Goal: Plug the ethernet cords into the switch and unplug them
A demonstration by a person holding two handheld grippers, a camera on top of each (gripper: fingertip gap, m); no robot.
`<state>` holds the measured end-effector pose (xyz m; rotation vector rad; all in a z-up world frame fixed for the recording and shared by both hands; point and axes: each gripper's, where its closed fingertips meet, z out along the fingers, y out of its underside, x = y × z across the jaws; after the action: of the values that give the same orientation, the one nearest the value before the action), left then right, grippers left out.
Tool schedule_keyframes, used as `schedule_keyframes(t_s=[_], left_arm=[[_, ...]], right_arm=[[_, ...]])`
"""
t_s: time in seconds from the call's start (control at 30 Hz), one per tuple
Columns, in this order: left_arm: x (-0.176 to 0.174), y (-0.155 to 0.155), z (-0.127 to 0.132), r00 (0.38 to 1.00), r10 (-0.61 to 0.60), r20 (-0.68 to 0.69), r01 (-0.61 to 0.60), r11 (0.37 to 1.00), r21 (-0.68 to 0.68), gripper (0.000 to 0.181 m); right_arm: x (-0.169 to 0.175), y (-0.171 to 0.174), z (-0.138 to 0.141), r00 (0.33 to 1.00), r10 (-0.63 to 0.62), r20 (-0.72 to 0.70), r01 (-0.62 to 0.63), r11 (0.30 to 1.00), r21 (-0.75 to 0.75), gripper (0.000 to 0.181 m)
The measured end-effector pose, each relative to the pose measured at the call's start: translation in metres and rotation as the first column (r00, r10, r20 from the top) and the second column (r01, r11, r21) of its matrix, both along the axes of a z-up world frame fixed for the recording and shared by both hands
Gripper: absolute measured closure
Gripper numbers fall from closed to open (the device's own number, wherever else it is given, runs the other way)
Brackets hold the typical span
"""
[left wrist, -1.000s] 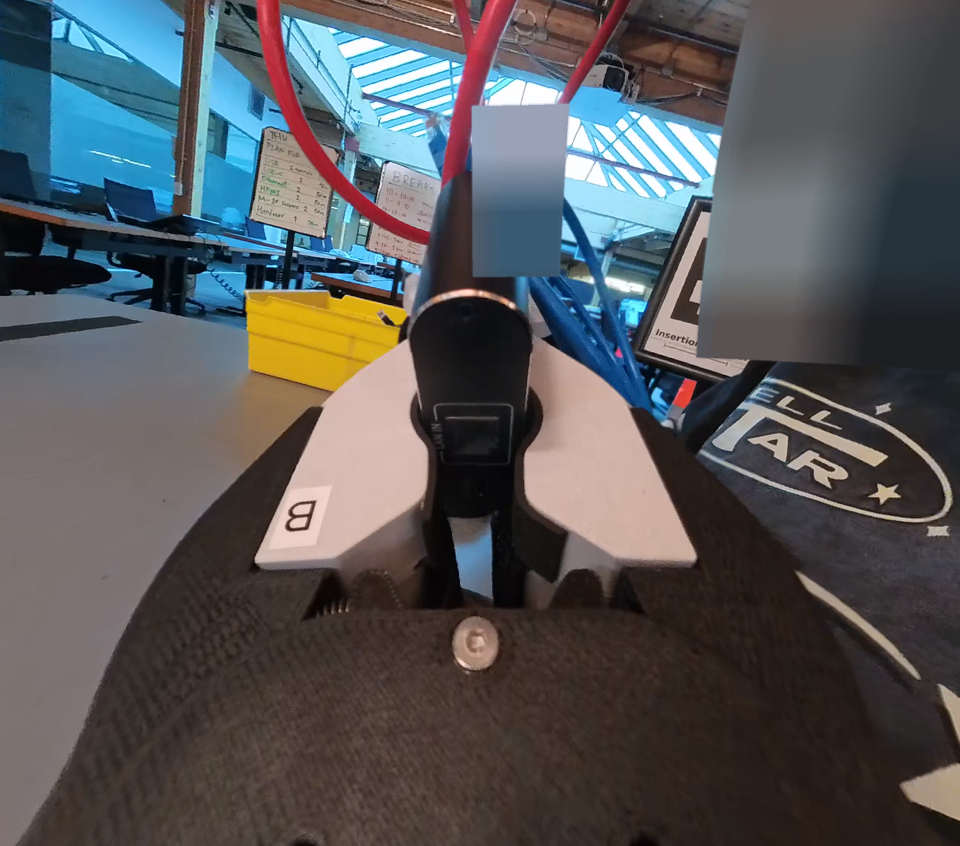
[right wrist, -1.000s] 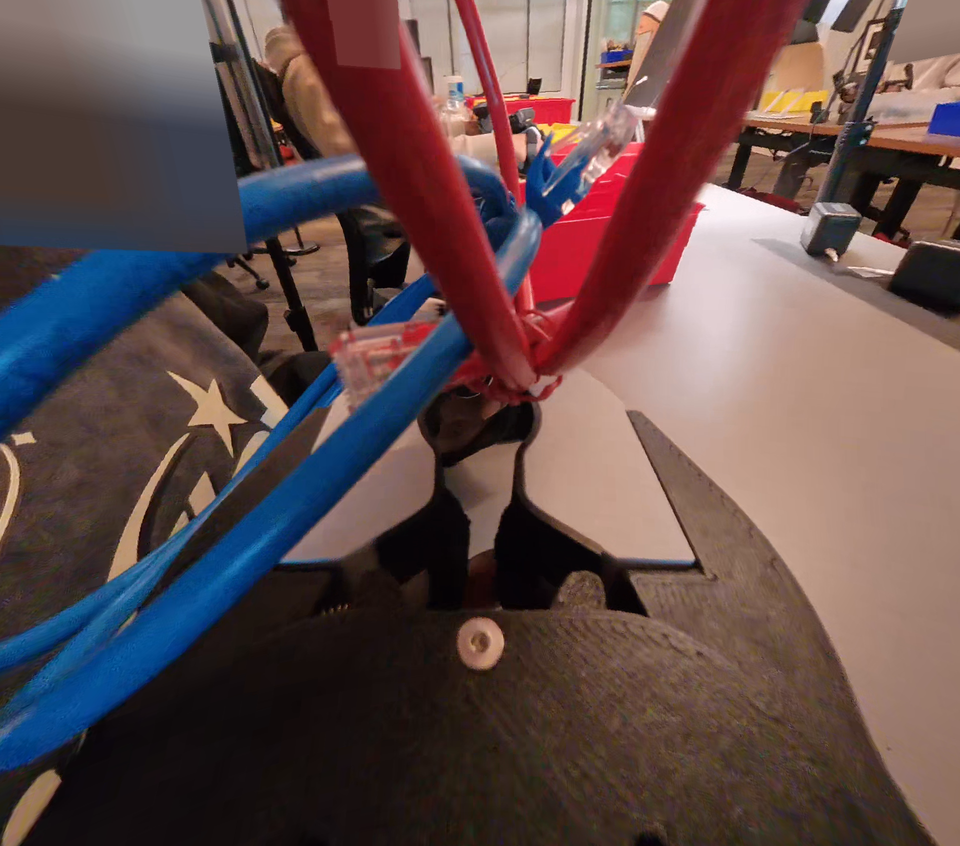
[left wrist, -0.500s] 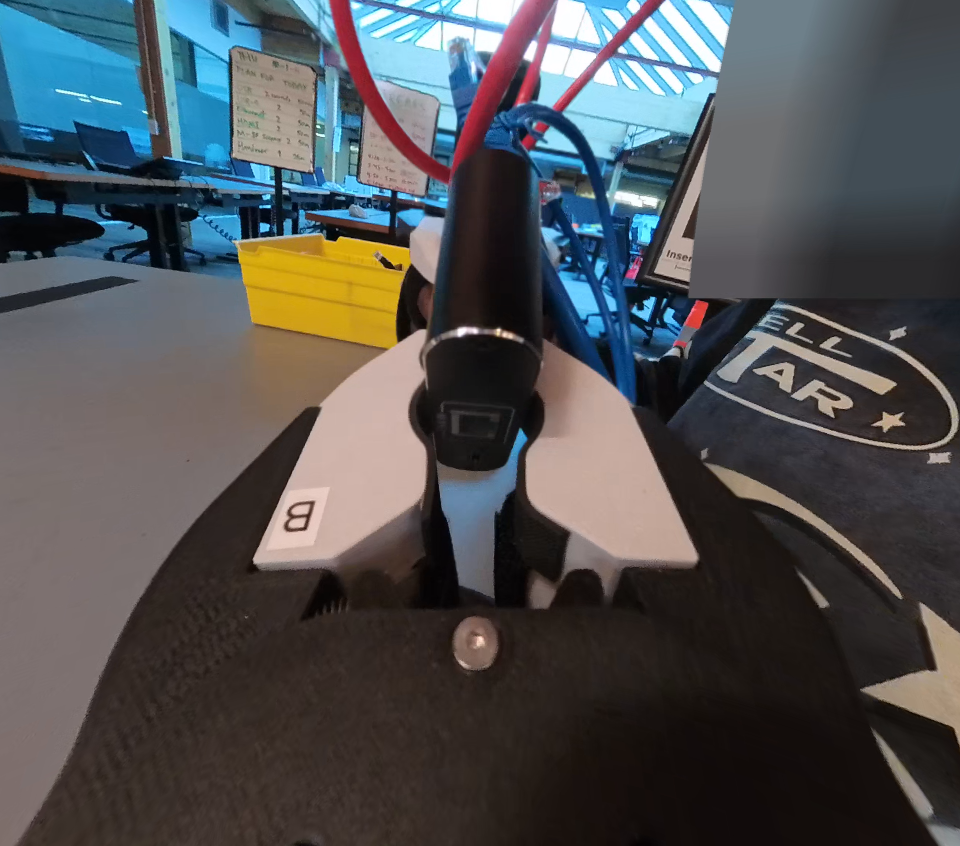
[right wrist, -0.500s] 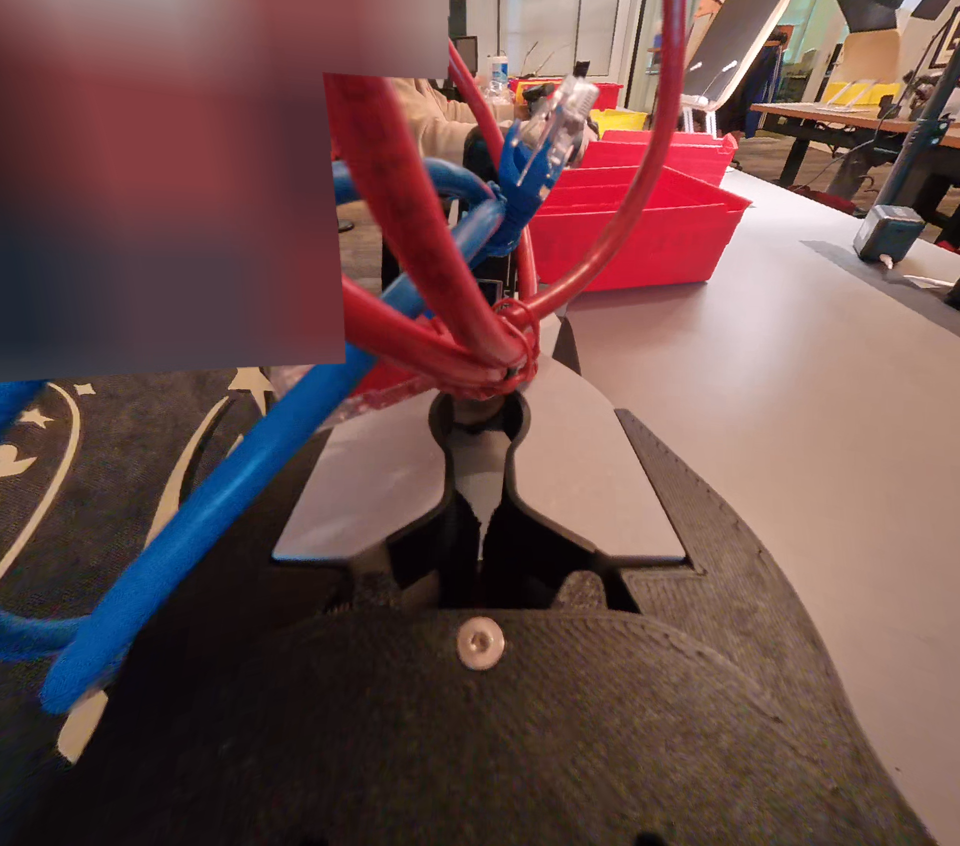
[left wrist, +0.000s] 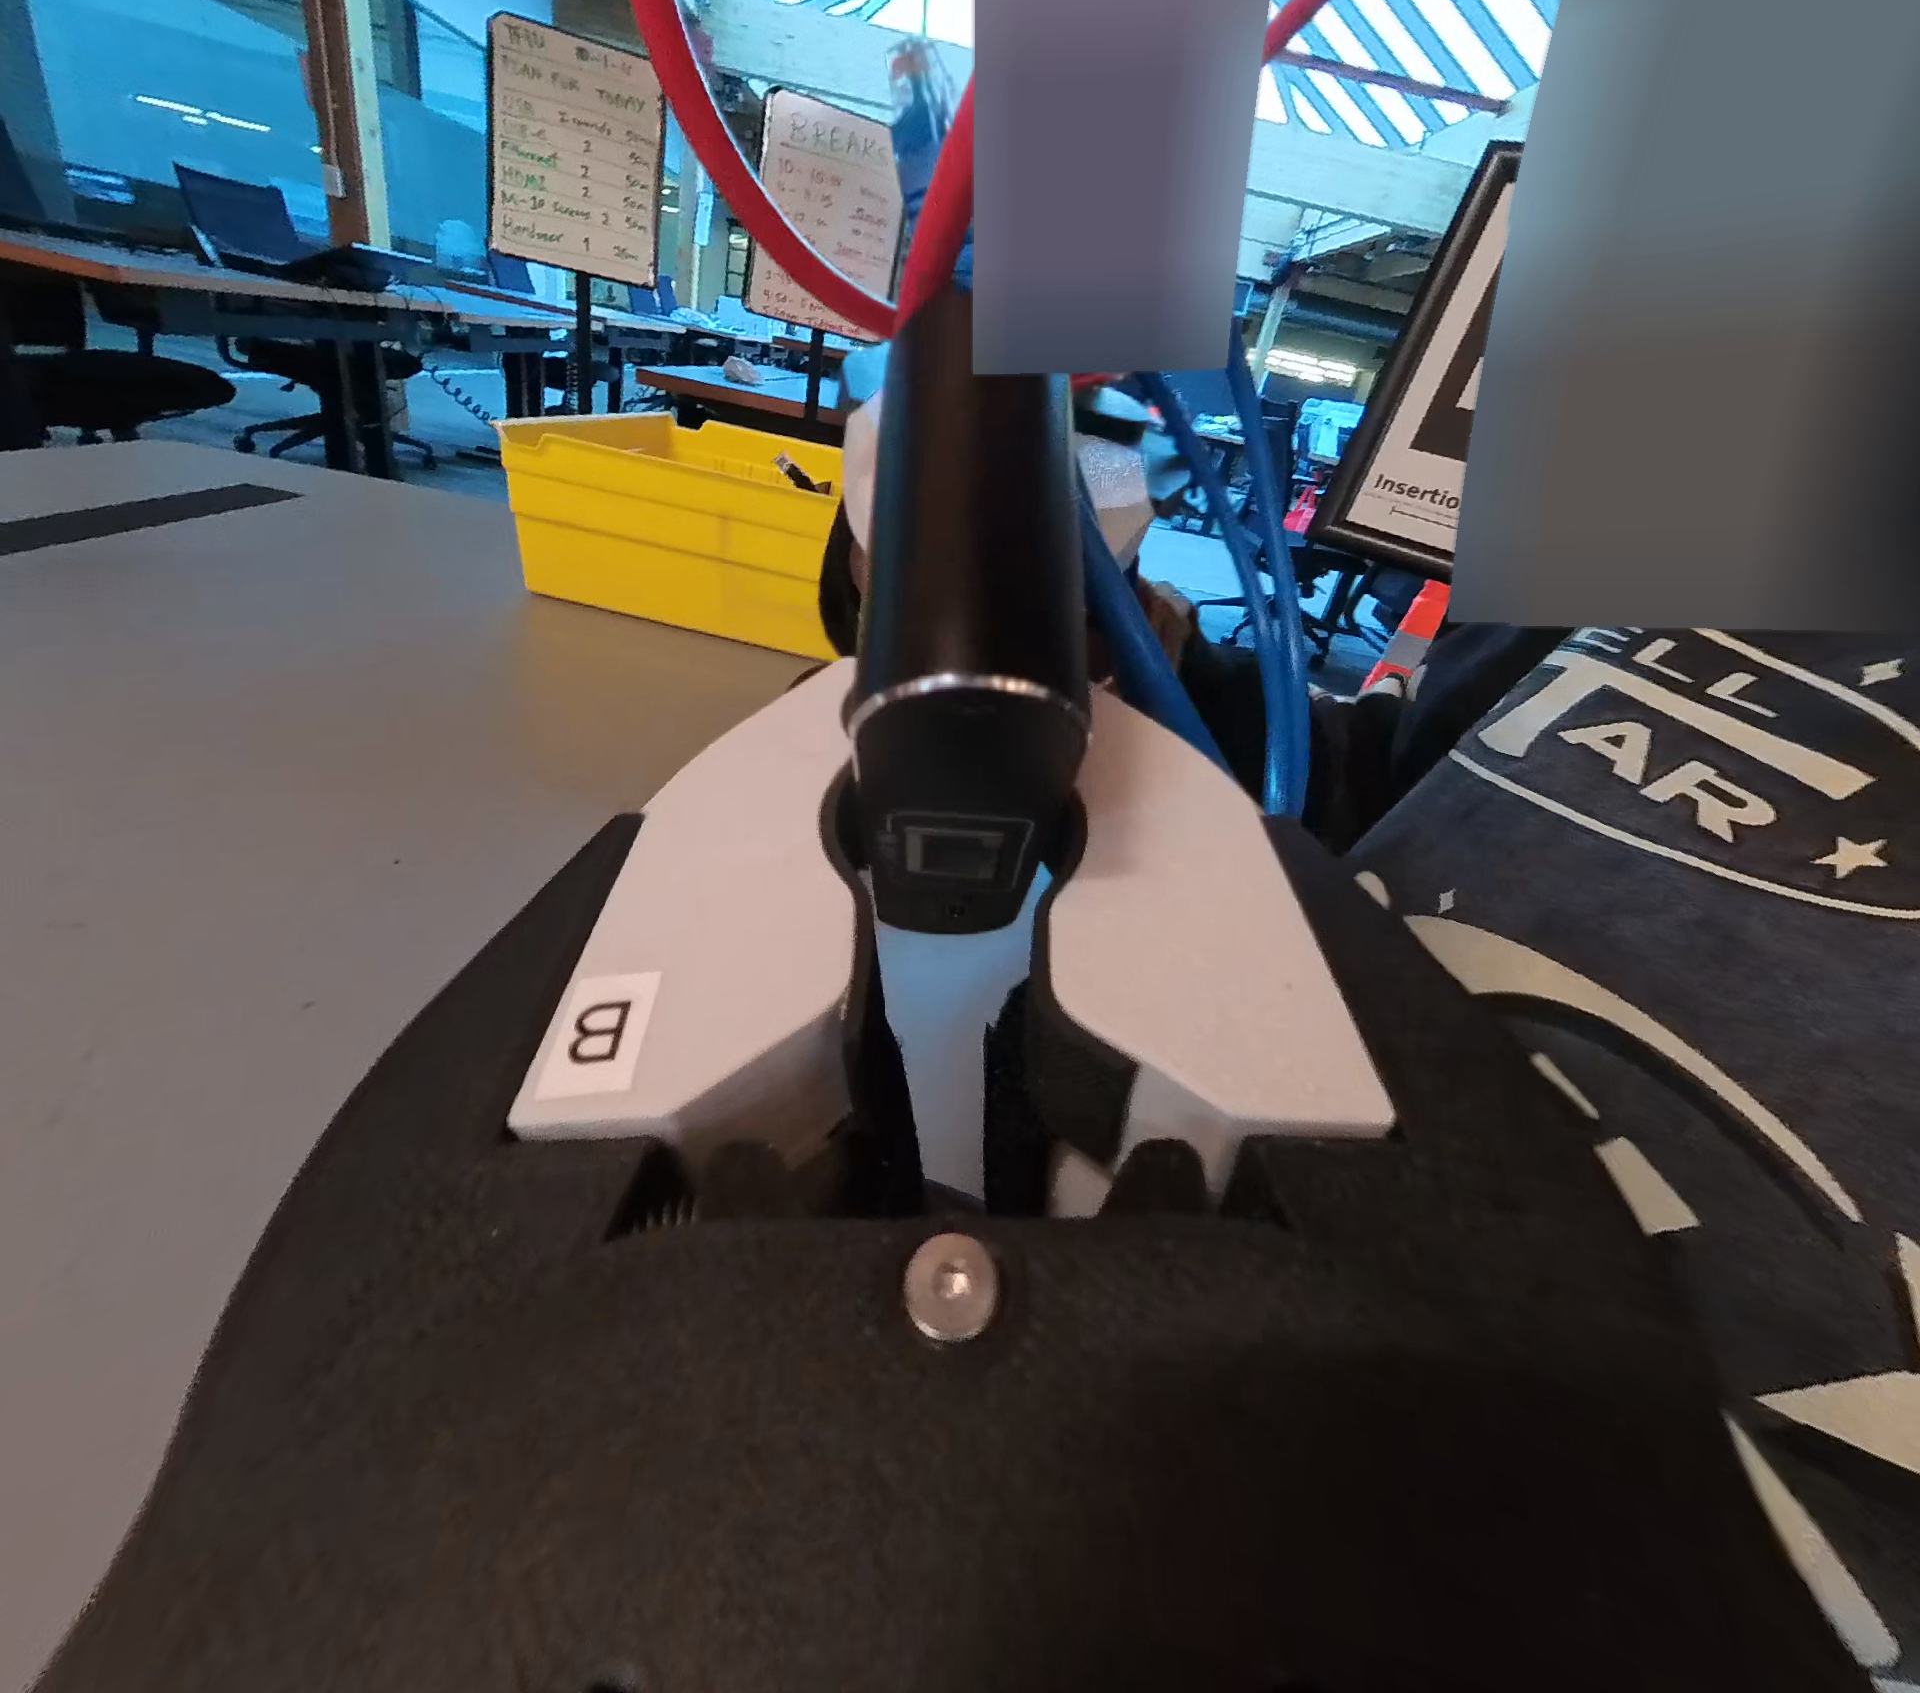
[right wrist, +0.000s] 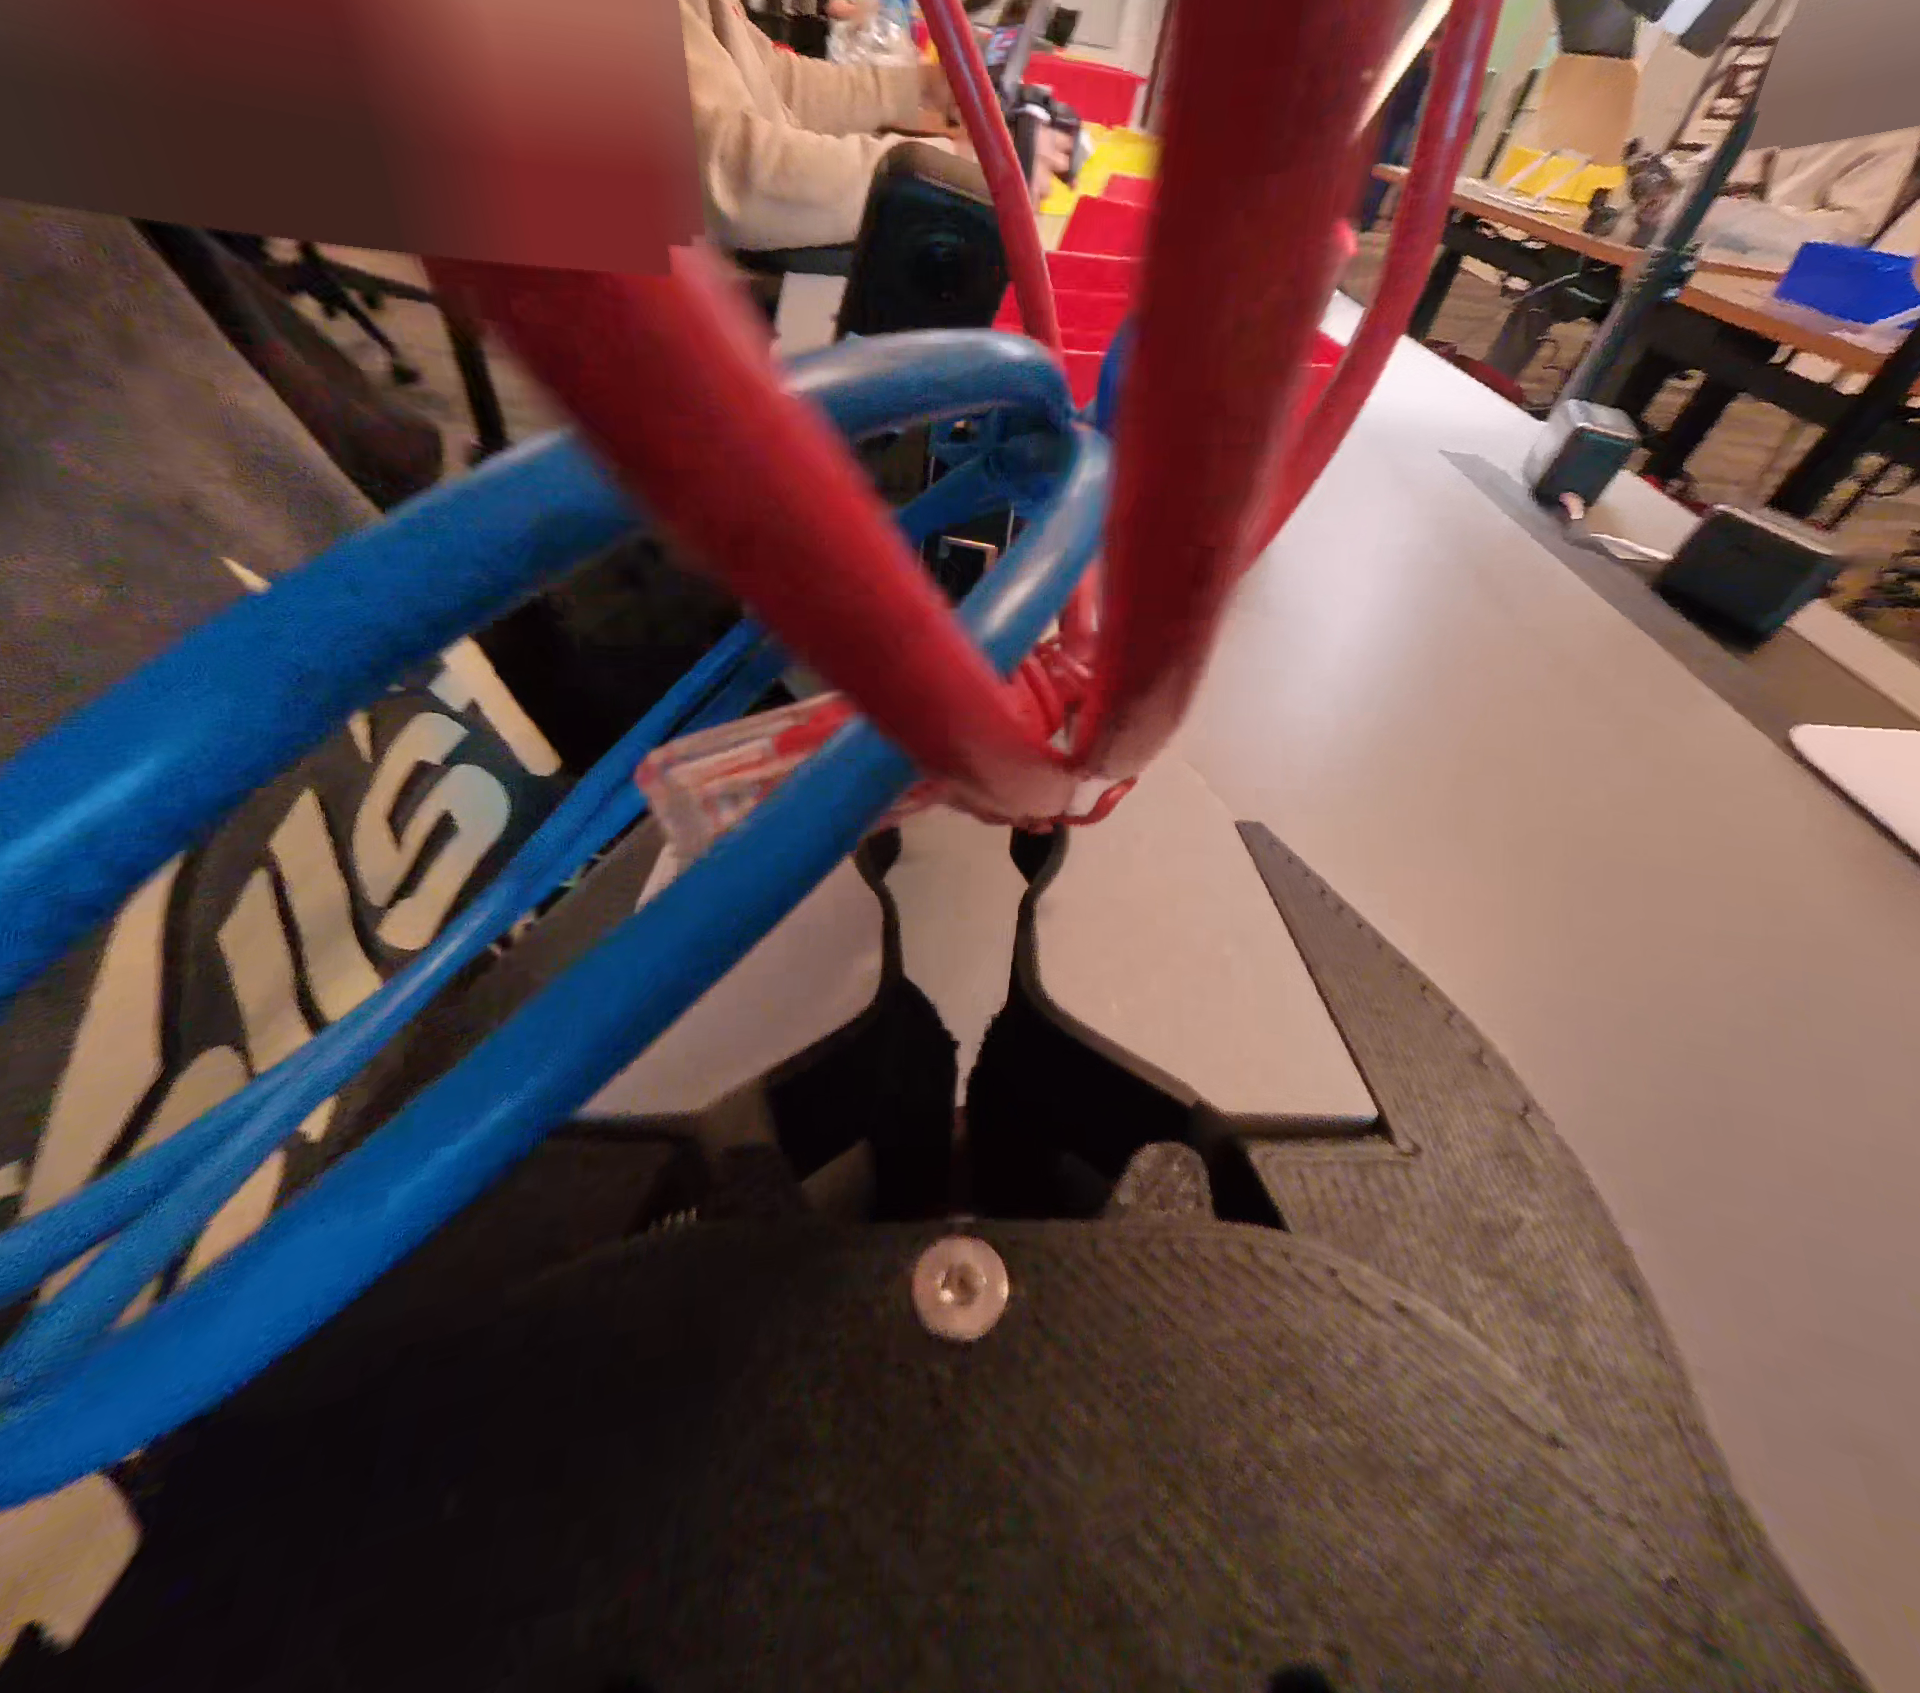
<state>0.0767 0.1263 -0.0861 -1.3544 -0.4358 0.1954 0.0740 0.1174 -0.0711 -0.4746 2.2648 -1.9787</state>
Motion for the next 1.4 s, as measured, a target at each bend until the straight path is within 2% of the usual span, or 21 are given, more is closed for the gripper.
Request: schedule_keyframes(t_s=[0.03, 0.27, 0.43, 0.47, 0.5, 0.53, 0.57, 0.67, 0.9, 1.03, 1.27, 1.3, 1.33, 1.37, 1.4], left_arm=[[-0.002, -0.001, -0.001, 1.0, 0.016, 0.003, -0.016, 1.0, -0.008, 0.154], [-0.012, -0.01, -0.006, 0.994, 0.105, 0.016, -0.104, 0.994, -0.036, 0.154], [-0.014, -0.017, 0.001, 0.992, 0.124, 0.003, -0.124, 0.992, 0.011, 0.153], [-0.013, -0.018, 0.002, 0.992, 0.122, 0.004, -0.122, 0.992, 0.018, 0.154], [-0.013, -0.018, 0.003, 0.993, 0.12, 0.002, -0.12, 0.993, 0.023, 0.154], [-0.013, -0.019, 0.003, 0.993, 0.121, -0.001, -0.121, 0.992, 0.024, 0.153], [-0.013, -0.019, 0.004, 0.993, 0.121, -0.003, -0.121, 0.992, 0.027, 0.153], [-0.011, -0.021, 0.008, 0.995, 0.095, 0.007, -0.095, 0.993, 0.065, 0.154], [-0.01, -0.026, 0.015, 0.997, 0.064, 0.033, -0.068, 0.988, 0.139, 0.154], [-0.013, -0.029, 0.015, 0.996, 0.083, 0.039, -0.088, 0.986, 0.144, 0.154], [-0.023, -0.037, 0.011, 0.985, 0.15, 0.08, -0.16, 0.977, 0.143, 0.154], [-0.024, -0.039, 0.01, 0.983, 0.155, 0.097, -0.168, 0.975, 0.148, 0.154], [-0.015, -0.038, 0.01, 0.993, 0.091, 0.08, -0.102, 0.984, 0.145, 0.155], [-0.005, -0.031, 0.008, 0.998, 0.025, 0.057, -0.031, 0.993, 0.113, 0.154], [-0.006, -0.028, 0.003, 0.998, 0.045, 0.052, -0.049, 0.996, 0.068, 0.155]], right_arm=[[-0.003, -0.001, -0.001, 0.999, -0.023, -0.026, 0.023, 1.0, 0.0, 0.166], [-0.015, -0.01, -0.004, 0.976, -0.14, -0.165, 0.128, 0.988, -0.082, 0.162], [-0.015, -0.016, 0.003, 0.951, -0.227, -0.211, 0.19, 0.965, -0.182, 0.084], [-0.015, -0.016, 0.004, 0.949, -0.237, -0.209, 0.196, 0.96, -0.2, 0.085], [-0.015, -0.016, 0.005, 0.949, -0.242, -0.203, 0.199, 0.957, -0.212, 0.096], [-0.015, -0.017, 0.006, 0.948, -0.249, -0.198, 0.205, 0.954, -0.219, 0.098], [-0.015, -0.017, 0.007, 0.948, -0.255, -0.193, 0.21, 0.952, -0.224, 0.087], [-0.013, -0.019, 0.011, 0.953, -0.258, -0.159, 0.219, 0.949, -0.226, 0.163], [-0.013, -0.025, 0.018, 0.976, -0.215, 0.023, 0.215, 0.955, -0.202, 0.165], [-0.016, -0.029, 0.019, 0.975, -0.221, 0.026, 0.222, 0.957, -0.189, 0.164], [-0.03, -0.038, 0.017, 0.964, -0.193, 0.182, 0.225, 0.96, -0.169, 0.165], [-0.053, -0.032, 0.026, 0.923, -0.299, 0.244, 0.353, 0.909, -0.222, 0.168], [-0.091, -0.009, 0.045, 0.861, -0.43, 0.272, 0.503, 0.8, -0.327, 0.169], [-0.126, 0.02, 0.061, 0.812, -0.489, 0.32, 0.582, 0.723, -0.372, 0.169], [-0.142, 0.042, 0.076, 0.808, -0.458, 0.37, 0.583, 0.714, -0.388, 0.169]])
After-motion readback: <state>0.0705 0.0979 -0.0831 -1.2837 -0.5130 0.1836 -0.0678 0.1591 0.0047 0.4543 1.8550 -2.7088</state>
